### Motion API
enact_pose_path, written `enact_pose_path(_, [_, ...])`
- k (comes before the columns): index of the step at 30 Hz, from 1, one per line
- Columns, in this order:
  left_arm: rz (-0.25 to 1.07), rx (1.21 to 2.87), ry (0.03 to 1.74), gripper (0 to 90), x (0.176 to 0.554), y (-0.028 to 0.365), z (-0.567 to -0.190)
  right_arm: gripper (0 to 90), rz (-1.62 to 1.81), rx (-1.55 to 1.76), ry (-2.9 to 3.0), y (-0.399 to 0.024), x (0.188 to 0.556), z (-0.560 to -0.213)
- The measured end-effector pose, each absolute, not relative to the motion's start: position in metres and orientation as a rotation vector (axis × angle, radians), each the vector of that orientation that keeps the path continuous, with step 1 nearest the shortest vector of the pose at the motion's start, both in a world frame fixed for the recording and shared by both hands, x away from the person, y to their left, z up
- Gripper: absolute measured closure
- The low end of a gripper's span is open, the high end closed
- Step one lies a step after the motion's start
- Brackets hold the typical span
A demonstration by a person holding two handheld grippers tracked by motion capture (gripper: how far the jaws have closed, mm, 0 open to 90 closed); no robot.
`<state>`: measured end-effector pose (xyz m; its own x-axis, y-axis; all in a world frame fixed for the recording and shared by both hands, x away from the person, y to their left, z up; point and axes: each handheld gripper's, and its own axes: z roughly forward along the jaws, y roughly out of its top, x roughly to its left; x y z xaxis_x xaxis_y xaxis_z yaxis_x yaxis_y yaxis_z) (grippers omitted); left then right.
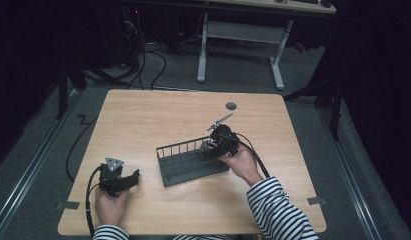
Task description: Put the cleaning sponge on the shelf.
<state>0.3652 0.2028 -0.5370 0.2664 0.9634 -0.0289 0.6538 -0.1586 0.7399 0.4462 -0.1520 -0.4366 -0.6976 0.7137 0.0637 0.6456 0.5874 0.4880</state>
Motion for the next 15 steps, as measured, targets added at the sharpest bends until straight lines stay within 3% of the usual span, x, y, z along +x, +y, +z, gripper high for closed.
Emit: enact_pose_path(15, [0.614,1.897,1.46,24.1,0.365,0.203,-0.537,32.0,0.797,1.111,2.646,-0.158,0.439,-0.427])
